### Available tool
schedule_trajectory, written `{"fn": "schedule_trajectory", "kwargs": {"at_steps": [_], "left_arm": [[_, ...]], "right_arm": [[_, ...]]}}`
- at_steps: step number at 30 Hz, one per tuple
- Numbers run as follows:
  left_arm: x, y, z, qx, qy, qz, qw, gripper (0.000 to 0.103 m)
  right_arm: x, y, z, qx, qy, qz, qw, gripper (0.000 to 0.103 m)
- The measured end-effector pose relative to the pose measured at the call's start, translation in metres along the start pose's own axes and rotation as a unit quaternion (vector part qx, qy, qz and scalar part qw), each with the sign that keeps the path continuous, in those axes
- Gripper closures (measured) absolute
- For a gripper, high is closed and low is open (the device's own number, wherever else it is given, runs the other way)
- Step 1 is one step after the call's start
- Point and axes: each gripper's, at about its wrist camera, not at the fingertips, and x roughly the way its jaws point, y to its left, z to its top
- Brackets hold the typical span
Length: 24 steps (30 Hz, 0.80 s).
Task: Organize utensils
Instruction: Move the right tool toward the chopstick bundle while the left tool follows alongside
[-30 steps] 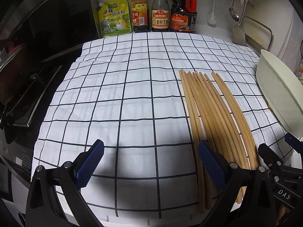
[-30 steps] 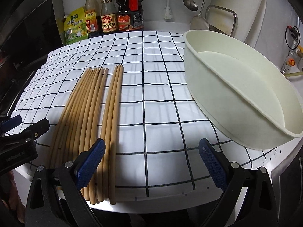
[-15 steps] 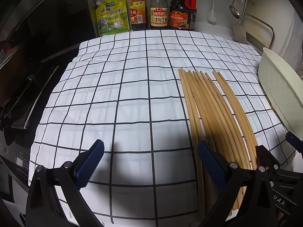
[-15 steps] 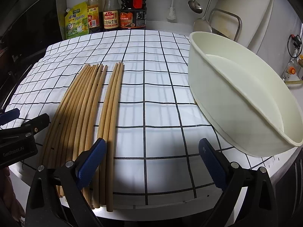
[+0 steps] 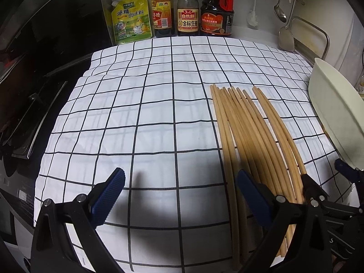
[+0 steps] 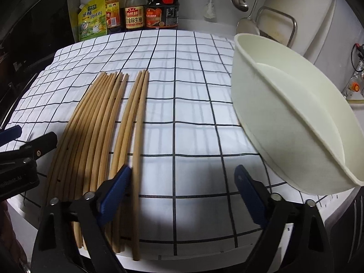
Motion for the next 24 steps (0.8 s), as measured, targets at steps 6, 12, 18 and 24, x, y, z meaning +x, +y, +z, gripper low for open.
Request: {"fn": "schedule_trajectory", "kwargs": {"at_steps": [6, 12, 18, 24], "left_arm": [[0.004, 0.002, 0.003, 0.0, 0.011, 0.004, 0.9999, 0.006], [0.008, 0.004, 0.003, -0.004, 0.024, -0.001, 0.9997, 0.006], [0.011, -0.001, 0.003, 0.006, 0.028, 0.003, 0.9996, 0.006], [0.016, -0.004, -0.002, 0.013, 0.039, 0.005, 0.9992, 0.006]], "right_arm": [[0.002, 0.0, 0.002, 0.001, 0.004, 0.01, 1.0, 0.019], [0.004, 0.0, 0.004, 0.003, 0.007, 0.02, 1.0, 0.019], [0.004, 0.0, 0.004, 0.003, 0.008, 0.025, 1.0, 0.019], [0.004, -0.002, 0.003, 0.006, 0.008, 0.031, 0.999, 0.019]]}}
